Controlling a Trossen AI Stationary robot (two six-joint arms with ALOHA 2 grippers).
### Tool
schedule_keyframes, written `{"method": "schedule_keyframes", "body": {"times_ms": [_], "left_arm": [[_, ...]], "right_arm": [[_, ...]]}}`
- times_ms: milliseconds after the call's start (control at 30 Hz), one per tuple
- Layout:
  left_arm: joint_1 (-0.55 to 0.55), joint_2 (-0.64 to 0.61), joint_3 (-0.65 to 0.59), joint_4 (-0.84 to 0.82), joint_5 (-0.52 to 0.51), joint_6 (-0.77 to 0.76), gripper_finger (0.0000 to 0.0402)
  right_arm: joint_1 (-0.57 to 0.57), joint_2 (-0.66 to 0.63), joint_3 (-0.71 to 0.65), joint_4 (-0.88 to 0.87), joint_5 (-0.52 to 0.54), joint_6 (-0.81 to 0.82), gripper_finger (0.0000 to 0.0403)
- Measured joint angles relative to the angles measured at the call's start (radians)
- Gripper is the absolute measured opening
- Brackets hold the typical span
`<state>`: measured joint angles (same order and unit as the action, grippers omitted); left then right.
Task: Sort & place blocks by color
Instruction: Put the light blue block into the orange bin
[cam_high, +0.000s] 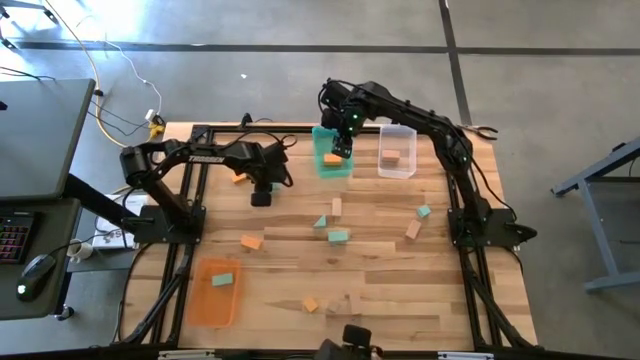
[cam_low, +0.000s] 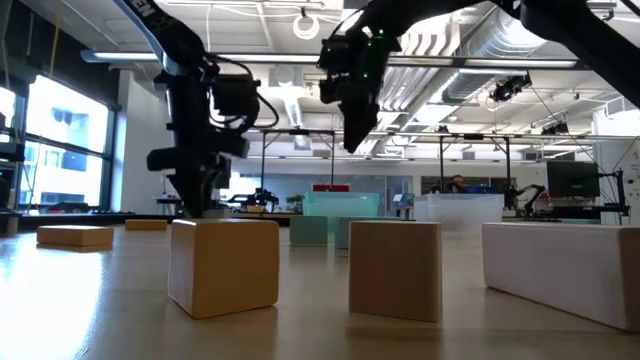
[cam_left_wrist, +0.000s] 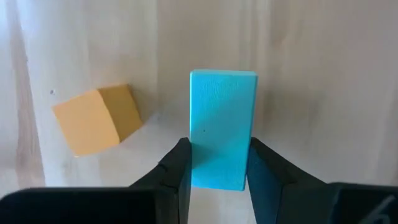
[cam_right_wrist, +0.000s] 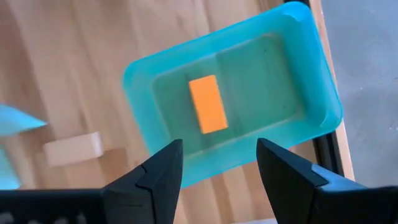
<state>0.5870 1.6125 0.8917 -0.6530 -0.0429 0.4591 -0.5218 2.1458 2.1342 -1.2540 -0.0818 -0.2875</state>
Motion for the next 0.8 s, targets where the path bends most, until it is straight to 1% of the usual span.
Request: {"method": "schedule_keyframes", "body": {"times_ms": [167, 367, 567, 667, 800], "left_arm": [[-0.043, -0.075, 0.000, -0.023, 0.004, -0.043, 0.0089], [-0.133, -0.191, 0.001, -0.130, 0.003, -0.125, 0.0089], [-0.266, -0.334, -0.005, -0.239, -0.003, -0.271, 0.0089], [-0.345, -0.409, -0.046, -0.261, -0.036, -0.349, 0.0089], [-0.449, -0.499, -0.098, -0.299, -0.052, -0.479, 0.0089]], "right_arm": [[0.040, -0.040, -0.002, -0.009, 0.000, 0.025, 0.0192], [0.089, -0.076, -0.005, -0.054, 0.003, 0.071, 0.0192], [0.130, -0.095, -0.048, -0.067, 0.020, 0.116, 0.0192], [0.151, -0.096, -0.068, -0.078, 0.045, 0.152, 0.0192], [0.186, -0.096, -0.096, -0.099, 0.054, 0.187, 0.0192]]}}
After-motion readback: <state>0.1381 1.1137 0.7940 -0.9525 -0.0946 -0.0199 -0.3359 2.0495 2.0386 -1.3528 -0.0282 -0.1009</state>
